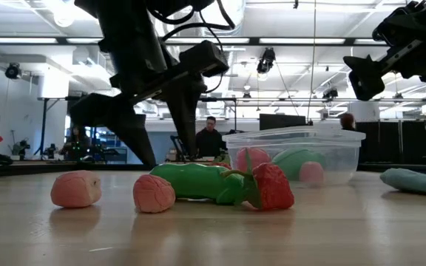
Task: Pick and placing Produce into tupperware
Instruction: Put the red cherry into the transparent bin
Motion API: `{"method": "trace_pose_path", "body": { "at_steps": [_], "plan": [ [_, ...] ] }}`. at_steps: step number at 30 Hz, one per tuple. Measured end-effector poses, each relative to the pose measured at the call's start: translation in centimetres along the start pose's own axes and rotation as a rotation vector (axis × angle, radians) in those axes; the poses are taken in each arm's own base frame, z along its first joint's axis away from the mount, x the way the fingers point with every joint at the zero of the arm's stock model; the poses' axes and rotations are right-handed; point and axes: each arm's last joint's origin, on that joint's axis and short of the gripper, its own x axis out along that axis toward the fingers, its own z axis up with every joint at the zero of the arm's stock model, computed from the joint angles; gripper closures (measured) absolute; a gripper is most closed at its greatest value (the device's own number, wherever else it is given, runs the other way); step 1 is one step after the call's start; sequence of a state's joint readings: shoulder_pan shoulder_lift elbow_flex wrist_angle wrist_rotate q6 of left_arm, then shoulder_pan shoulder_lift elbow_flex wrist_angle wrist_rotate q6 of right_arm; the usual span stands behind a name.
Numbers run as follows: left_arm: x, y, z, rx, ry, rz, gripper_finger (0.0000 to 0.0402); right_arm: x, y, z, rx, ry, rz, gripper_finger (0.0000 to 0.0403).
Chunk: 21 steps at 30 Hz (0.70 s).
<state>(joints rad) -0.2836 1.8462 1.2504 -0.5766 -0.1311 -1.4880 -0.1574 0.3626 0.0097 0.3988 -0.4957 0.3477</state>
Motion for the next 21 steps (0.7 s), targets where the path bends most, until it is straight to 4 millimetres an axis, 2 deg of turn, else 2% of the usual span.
{"method": "trace_pose_path", "body": {
  "at_steps": [11, 15, 18, 21],
  "plan": [
    [0.7, 0.6, -0.1, 0.030, -0.004, -0.001, 0.0171, 0.0, 0.0, 0.0, 0.000, 0.000, 0.000, 0.0077],
    [0.3, -0.7, 0.1, -0.011, 0.076, -0.154, 0.0171, 0.0, 0.0, 0.0, 0.000, 0.000, 0.000, 0.0077],
    [-0.7, -2.2, 0.1, -0.020, 0.017, -0.259, 0.0171, 0.0, 0.0, 0.0, 0.000, 0.000, 0.000, 0.0077],
    [0.4, -2.2, 0.1, -0.027, -0.003, -0.227, 0.0171, 0.0, 0.0, 0.0, 0.000, 0.000, 0.000, 0.0077]
  ]
}}
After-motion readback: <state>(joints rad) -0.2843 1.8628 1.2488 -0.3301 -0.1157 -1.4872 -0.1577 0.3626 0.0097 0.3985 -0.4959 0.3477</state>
